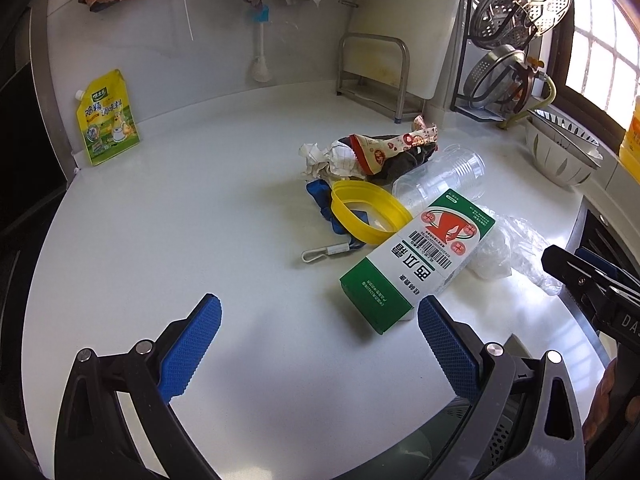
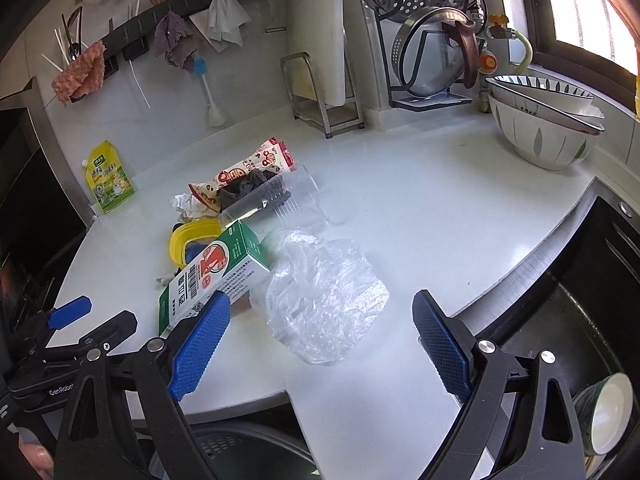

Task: Collect trash
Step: 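Move both tools toward the trash pile on the countertop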

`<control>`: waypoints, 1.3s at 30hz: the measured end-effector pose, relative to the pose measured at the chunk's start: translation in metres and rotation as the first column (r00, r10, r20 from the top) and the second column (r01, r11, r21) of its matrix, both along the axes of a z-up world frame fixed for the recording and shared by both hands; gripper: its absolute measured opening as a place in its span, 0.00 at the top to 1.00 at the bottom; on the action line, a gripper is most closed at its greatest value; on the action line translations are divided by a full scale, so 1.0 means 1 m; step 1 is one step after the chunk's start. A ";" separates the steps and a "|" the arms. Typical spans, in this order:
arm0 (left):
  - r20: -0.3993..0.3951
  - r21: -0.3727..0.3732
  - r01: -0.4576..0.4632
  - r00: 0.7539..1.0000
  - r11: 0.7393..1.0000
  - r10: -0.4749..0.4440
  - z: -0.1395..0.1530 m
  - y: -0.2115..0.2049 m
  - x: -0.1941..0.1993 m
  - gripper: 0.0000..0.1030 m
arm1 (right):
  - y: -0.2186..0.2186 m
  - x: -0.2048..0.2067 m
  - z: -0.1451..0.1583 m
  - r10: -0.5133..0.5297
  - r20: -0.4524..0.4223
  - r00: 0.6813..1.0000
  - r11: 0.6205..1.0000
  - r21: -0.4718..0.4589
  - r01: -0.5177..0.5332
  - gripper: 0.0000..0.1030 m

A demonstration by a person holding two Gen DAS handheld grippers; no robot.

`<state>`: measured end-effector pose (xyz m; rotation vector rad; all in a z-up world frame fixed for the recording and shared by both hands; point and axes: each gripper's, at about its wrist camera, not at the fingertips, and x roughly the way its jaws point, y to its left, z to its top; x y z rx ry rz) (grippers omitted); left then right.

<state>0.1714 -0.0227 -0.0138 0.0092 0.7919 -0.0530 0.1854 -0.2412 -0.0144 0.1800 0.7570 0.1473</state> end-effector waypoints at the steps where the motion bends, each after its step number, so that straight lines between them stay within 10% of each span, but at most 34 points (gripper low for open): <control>1: -0.002 -0.001 0.000 1.000 1.000 0.000 -0.001 0.000 0.001 0.06 | 0.000 0.002 -0.001 0.003 -0.003 1.000 1.000 0.003 -0.003 0.14; 35: -0.010 0.015 0.010 1.000 1.000 -0.010 -0.010 -0.009 0.015 0.06 | 0.005 0.050 -0.030 0.075 -0.108 0.991 0.996 0.050 -0.070 0.16; 39: -0.005 0.010 0.025 1.000 1.000 -0.025 -0.010 -0.011 0.015 0.06 | 0.008 0.049 -0.030 0.089 -0.109 0.990 0.996 0.036 -0.085 0.34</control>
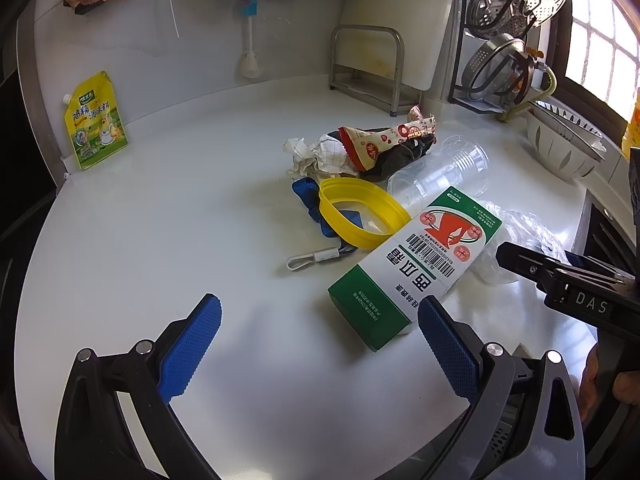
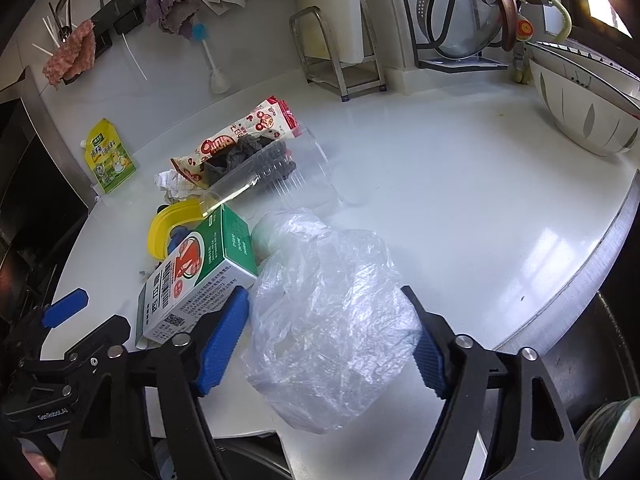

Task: Collect trash
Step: 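Move both tools toward the trash pile on the countertop, then grasp the plastic bag with the right tool while the left tool grasps the green carton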

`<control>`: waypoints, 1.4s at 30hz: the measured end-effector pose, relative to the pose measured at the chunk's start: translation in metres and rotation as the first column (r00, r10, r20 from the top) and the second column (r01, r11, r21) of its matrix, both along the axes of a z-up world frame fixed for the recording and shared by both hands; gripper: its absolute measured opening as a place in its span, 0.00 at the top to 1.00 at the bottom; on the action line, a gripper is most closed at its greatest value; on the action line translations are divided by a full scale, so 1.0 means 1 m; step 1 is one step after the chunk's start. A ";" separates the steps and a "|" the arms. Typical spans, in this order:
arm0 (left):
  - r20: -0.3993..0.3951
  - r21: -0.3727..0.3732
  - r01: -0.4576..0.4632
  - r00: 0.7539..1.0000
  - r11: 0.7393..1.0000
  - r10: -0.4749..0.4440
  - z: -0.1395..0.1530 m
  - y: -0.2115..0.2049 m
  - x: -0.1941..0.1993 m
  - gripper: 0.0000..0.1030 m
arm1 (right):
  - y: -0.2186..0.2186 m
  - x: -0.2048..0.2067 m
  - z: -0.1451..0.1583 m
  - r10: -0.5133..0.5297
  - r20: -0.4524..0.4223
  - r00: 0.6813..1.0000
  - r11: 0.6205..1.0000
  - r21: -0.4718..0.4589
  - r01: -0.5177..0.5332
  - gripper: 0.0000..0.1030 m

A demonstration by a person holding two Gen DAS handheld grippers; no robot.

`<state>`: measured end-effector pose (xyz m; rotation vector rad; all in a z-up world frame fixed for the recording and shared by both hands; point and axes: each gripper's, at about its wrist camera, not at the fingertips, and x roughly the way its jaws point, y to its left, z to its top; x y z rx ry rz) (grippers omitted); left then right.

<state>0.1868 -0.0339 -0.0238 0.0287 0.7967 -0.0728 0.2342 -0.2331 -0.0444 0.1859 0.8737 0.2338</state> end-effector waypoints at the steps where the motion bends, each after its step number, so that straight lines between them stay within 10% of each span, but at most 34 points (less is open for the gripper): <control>1: 0.004 -0.005 0.009 1.000 1.000 -0.009 0.000 -0.001 0.000 0.06 | 0.000 0.000 -0.001 0.005 -0.004 1.000 1.000 0.002 -0.005 0.41; 5: 0.014 -0.045 0.064 0.998 0.997 -0.063 0.001 -0.003 0.003 0.06 | 0.000 -0.002 -0.001 0.016 -0.005 1.000 1.000 0.016 -0.016 0.70; 10: 0.007 -0.102 0.129 0.992 0.986 -0.129 0.001 -0.005 0.014 0.06 | -0.007 -0.004 0.000 0.007 -0.011 1.000 0.998 0.059 -0.007 0.79; 42: -0.178 -0.049 0.295 0.938 0.954 -0.299 -0.029 -0.052 0.064 0.06 | -0.061 -0.028 0.004 -0.108 -0.001 0.994 0.950 0.296 0.103 0.82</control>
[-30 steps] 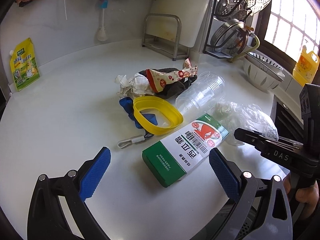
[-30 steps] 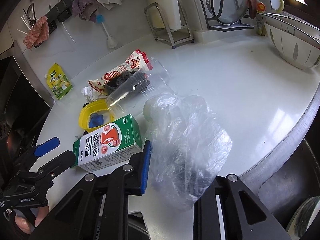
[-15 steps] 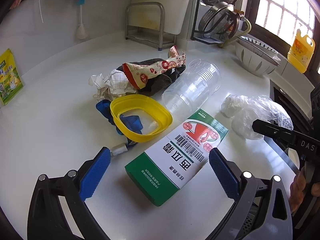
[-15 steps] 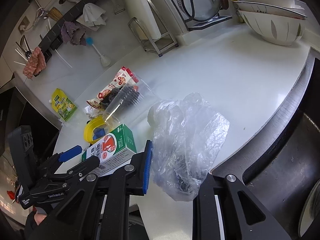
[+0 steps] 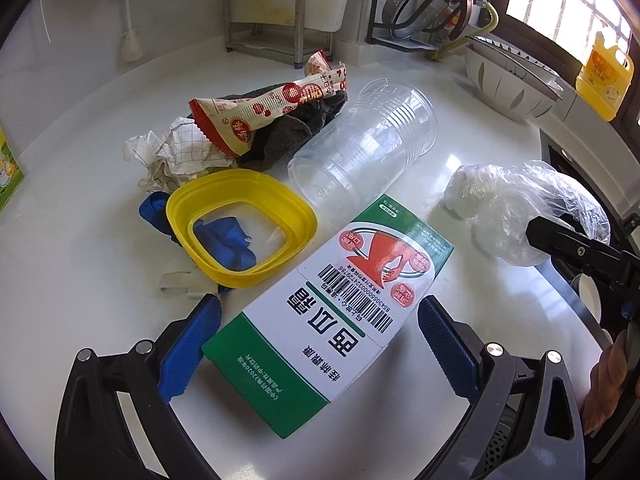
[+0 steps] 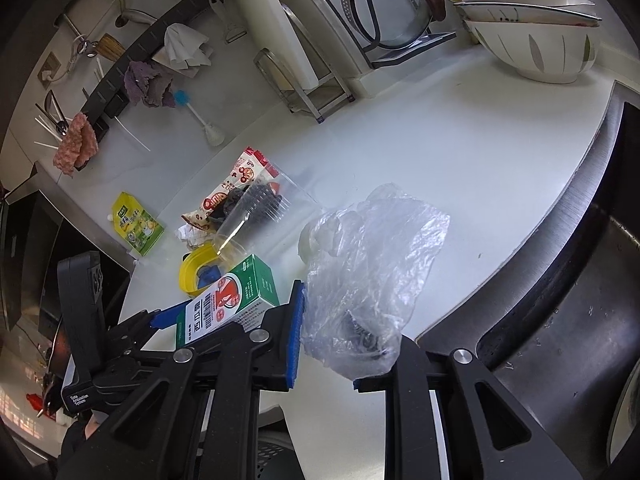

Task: Collect trash
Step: 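Grasp the plastic bag with the right tool while the left tool grasps the green carton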

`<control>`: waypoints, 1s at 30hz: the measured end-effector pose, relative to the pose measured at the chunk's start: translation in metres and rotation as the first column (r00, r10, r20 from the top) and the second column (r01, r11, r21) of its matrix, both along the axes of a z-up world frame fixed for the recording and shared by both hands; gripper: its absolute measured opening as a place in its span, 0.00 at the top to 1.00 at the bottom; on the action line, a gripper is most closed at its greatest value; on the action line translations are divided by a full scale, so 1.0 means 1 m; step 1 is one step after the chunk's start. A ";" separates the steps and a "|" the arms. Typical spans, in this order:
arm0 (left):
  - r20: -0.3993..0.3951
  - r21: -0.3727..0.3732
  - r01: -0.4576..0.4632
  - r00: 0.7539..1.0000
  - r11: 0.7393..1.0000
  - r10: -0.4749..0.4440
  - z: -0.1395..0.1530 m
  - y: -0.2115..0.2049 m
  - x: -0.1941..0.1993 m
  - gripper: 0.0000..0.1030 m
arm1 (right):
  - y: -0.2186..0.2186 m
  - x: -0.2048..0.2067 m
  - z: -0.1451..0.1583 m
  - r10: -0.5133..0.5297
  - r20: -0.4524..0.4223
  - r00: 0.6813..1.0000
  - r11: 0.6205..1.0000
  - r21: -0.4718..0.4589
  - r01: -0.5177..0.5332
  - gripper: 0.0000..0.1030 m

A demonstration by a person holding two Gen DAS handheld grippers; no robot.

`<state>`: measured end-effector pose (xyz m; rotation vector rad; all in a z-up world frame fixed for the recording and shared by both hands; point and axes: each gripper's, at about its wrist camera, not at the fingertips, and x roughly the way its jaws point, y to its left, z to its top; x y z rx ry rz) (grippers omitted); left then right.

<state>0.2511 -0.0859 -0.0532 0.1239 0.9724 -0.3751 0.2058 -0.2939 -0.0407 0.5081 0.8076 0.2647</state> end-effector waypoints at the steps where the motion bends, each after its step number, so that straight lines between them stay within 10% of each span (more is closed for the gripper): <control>1: -0.004 -0.005 0.003 1.000 1.000 -0.003 0.000 0.000 0.001 0.06 | 0.000 0.000 0.000 -0.002 0.001 1.000 1.000 0.002 0.002 0.82; 9: 0.005 -0.055 0.019 1.000 0.998 -0.019 0.004 0.002 -0.006 0.27 | 0.001 -0.001 0.002 -0.004 0.004 1.000 1.000 -0.001 0.004 0.82; 30: 0.061 -0.126 -0.104 0.992 0.987 0.112 0.028 0.043 -0.046 0.39 | 0.004 -0.014 0.002 0.011 0.030 0.999 1.000 -0.022 -0.011 0.82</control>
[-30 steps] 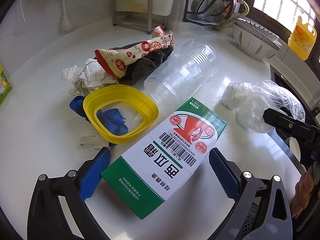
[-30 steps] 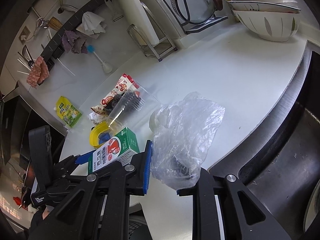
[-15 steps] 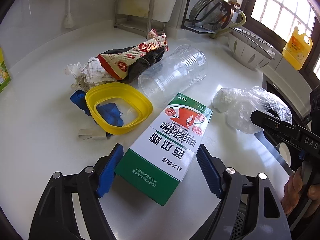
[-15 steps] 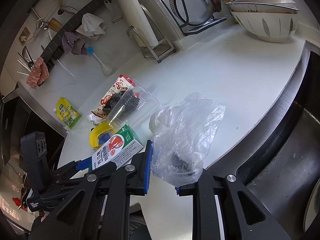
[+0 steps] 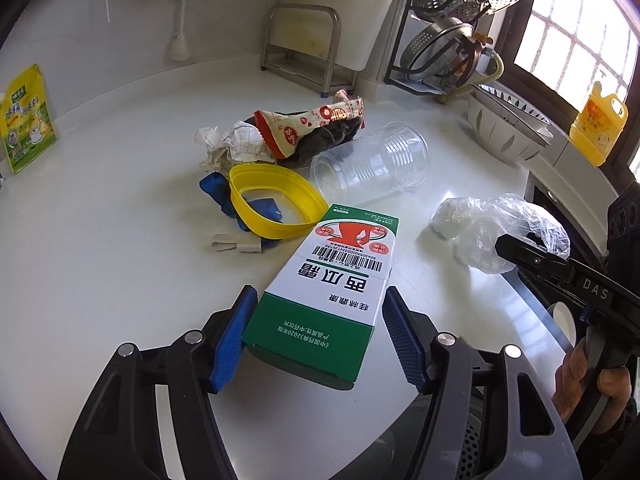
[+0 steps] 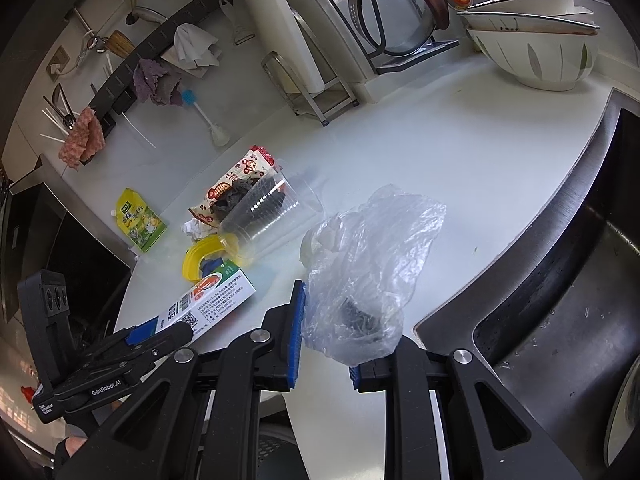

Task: Collect trash
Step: 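Grasp the plastic bag with the right tool while the left tool grasps the green carton, then carry the carton and plastic bag with both tools over the grey bin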

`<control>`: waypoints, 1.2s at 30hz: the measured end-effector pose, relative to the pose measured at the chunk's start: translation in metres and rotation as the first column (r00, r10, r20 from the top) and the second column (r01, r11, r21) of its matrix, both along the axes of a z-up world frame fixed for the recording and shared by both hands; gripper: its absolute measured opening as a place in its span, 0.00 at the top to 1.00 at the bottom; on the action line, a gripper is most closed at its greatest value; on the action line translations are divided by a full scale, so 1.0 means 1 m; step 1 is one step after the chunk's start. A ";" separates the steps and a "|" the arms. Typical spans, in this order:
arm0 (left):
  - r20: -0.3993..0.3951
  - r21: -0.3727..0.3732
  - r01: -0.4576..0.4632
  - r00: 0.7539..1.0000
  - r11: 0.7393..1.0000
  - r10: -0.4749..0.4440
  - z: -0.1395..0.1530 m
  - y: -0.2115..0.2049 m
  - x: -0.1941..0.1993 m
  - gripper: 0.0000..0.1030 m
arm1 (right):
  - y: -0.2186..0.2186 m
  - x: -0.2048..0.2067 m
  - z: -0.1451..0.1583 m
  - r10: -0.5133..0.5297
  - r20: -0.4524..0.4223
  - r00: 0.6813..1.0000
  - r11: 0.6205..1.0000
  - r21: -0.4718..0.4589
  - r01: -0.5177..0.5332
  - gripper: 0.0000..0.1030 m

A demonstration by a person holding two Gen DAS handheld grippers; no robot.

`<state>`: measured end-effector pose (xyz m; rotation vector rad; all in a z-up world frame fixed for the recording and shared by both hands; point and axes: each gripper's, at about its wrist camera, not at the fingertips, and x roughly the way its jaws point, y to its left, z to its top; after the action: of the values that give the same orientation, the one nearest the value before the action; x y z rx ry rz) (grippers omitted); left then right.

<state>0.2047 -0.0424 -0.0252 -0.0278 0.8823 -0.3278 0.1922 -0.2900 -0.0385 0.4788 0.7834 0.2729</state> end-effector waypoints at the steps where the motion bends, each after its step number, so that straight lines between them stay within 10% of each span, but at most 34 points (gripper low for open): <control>1: 0.002 0.000 -0.004 1.000 1.000 0.004 0.001 0.002 -0.002 0.40 | 0.000 -0.001 0.000 0.001 0.000 1.000 1.000 -0.002 -0.001 0.82; 36: 0.081 -0.029 -0.128 0.988 0.991 0.130 0.029 0.054 -0.036 0.44 | -0.002 -0.028 0.009 -0.001 0.060 0.998 1.000 -0.030 0.003 0.82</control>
<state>0.1686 0.0117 0.0042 -0.0928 0.7904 -0.2168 0.1638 -0.2923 -0.0295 0.4408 0.7273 0.2725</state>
